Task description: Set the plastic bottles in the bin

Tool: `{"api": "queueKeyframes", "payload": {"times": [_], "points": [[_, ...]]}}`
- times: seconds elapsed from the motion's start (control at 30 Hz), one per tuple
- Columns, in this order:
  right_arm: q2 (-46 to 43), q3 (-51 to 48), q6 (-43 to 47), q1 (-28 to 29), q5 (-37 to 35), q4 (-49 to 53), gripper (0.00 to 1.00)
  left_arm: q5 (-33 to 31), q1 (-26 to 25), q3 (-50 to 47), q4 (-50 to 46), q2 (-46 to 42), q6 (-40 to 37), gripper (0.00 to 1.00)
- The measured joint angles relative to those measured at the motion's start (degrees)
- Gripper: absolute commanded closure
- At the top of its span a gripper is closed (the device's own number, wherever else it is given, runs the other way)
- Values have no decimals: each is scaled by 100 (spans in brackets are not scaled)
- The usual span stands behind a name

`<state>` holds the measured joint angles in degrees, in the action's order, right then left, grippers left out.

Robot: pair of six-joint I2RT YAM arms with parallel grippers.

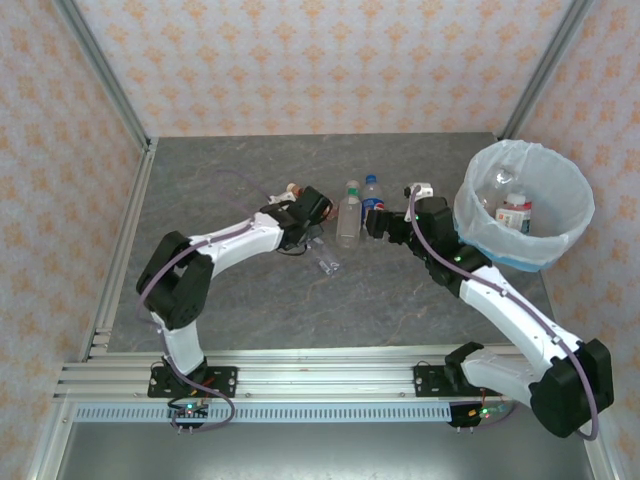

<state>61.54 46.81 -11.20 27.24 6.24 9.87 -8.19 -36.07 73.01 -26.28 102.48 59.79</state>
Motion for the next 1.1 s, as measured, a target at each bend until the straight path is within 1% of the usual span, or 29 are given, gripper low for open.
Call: {"api": "queueKeyframes", "payload": {"times": [0.13,0.3,0.53,0.73,0.9,1.0,1.1], "points": [[39,57,-254,0,225,22,1,-2,-7,-361,435,-516,-212,55],[122,57,-494,0,748,-44,1,0,-4,-660,896,-1010,-579,55],[201,28,-850,11,1604,-678,2,72,-7,-769,1493,-1519,-1150,56],[476,31,-1115,136,2286,-1185,2,365,-4,-743,1873,-1663,-1574,56],[660,31,-1198,518,2839,-1598,2,807,-4,-673,2116,-1661,-1794,56],[807,37,-1193,723,3029,-1777,2,1043,-4,-636,2328,-1661,-1864,55],[951,46,-1115,815,3141,-1738,2,1204,-4,-608,2461,-1661,-1965,55]]}}
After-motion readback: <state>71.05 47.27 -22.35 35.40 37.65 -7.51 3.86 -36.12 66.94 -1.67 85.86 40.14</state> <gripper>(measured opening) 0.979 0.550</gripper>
